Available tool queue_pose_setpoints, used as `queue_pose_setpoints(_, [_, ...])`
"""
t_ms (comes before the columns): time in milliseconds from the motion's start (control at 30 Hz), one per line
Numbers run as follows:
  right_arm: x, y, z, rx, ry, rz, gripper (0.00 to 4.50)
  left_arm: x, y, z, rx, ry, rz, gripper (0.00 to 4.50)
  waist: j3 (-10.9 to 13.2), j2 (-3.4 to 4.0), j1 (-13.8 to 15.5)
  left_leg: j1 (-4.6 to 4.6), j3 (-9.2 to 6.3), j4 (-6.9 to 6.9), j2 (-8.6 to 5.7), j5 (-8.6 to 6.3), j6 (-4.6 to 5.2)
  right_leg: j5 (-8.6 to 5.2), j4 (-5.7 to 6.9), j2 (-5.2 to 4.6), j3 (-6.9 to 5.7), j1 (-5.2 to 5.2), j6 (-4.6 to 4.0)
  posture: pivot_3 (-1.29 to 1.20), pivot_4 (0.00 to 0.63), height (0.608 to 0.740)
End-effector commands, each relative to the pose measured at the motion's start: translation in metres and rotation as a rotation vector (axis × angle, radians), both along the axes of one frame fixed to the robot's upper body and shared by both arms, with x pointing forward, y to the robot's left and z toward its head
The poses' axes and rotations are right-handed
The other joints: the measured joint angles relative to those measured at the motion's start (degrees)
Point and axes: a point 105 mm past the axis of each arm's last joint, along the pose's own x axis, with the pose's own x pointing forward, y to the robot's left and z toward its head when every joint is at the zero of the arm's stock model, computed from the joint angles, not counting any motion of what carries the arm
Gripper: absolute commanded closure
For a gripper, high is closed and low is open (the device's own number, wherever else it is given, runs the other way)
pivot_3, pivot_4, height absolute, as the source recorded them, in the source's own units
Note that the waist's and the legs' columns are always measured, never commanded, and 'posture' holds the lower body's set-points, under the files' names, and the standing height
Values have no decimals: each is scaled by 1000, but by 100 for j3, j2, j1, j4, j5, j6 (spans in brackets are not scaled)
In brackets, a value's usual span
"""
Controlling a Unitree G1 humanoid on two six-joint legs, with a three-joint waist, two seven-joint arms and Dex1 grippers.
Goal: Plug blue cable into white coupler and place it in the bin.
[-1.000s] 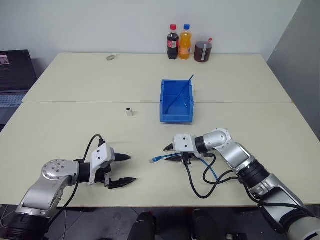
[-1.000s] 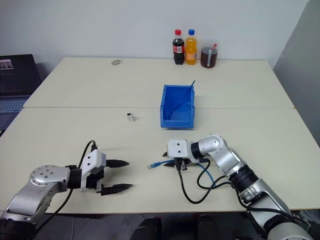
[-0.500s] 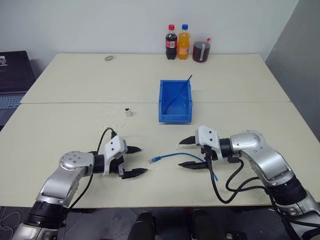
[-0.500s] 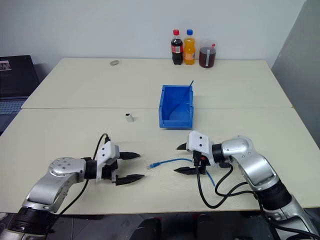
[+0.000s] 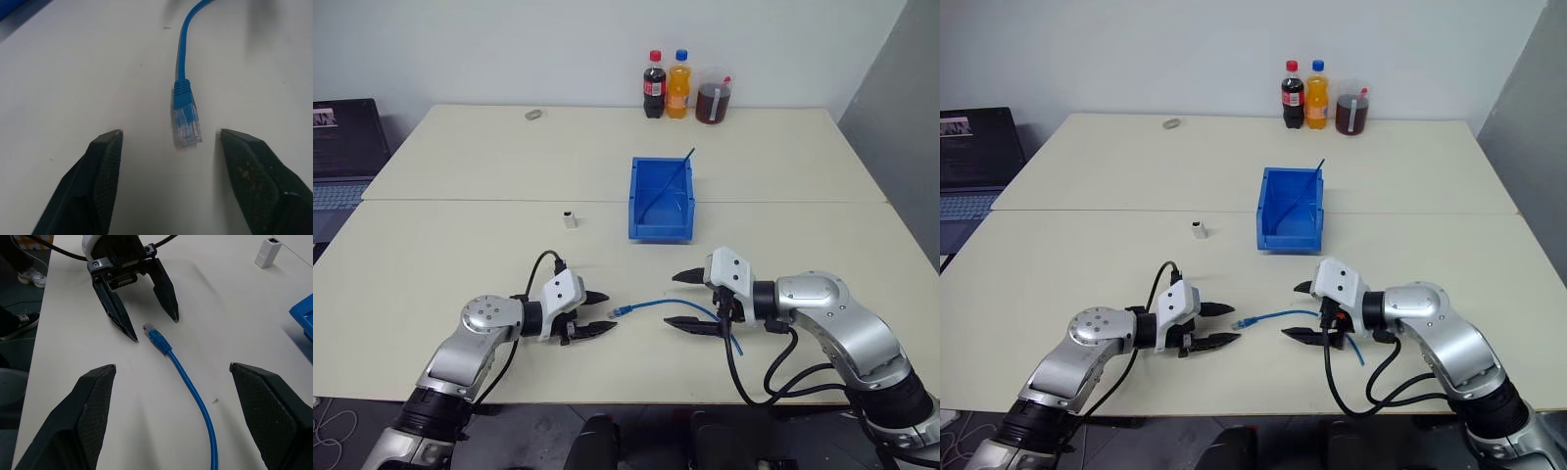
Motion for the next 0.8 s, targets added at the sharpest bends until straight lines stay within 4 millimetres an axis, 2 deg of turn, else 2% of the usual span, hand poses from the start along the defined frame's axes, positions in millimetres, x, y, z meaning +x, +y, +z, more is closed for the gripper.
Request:
queue_pose_setpoints(33, [-2,1,13,23,-63,2,529,-13,-10,-16,1,70,-32,2451,-2,1,0,0,0,0,0,0,0,0,0,0,0,0,0,0,150,740])
queue_pose_setpoints(67, [-2,1,13,29,-61,-1,529,-14,-11,-18,-5,75,-29,2632,-3,1,0,0,1,0,0,0,0,0,0,0,0,0,0,0,150,740])
queue_pose_setpoints(100, [-3,1,13,37,-58,-5,529,-14,-11,-19,-8,77,-24,3005,-4,2,0,0,0,0,-1,0,0,0,-1,-1,0,1,0,0,150,740])
queue_pose_setpoints(133, [-3,1,14,47,-56,-10,529,-15,-12,-20,-13,81,-19,3056,-5,3,1,0,0,0,-1,0,0,0,-1,-1,0,2,0,0,150,740])
queue_pose_setpoints(267, [-3,0,16,92,-35,-38,529,-15,-14,-20,-37,85,-12,3972,-7,3,2,1,-1,0,-2,0,0,0,-2,-2,-1,4,0,0,150,740])
queue_pose_setpoints(333, [-2,-1,18,124,-20,-69,529,-13,-15,-19,-55,85,-2,4275,-8,4,4,2,-2,1,-3,0,0,0,-3,-3,-1,7,0,0,150,740])
queue_pose_setpoints(533, [-8,-8,15,150,-1,-117,529,-9,-14,-10,-104,75,16,4275,-9,4,8,15,-4,0,-4,0,0,0,-8,-4,-3,24,0,0,150,740])
queue_pose_setpoints(800, [-37,-13,7,235,162,-88,529,3,-19,30,-318,38,72,4275,-8,4,2,13,-7,1,-2,0,0,0,-8,-3,-5,24,1,0,150,740])
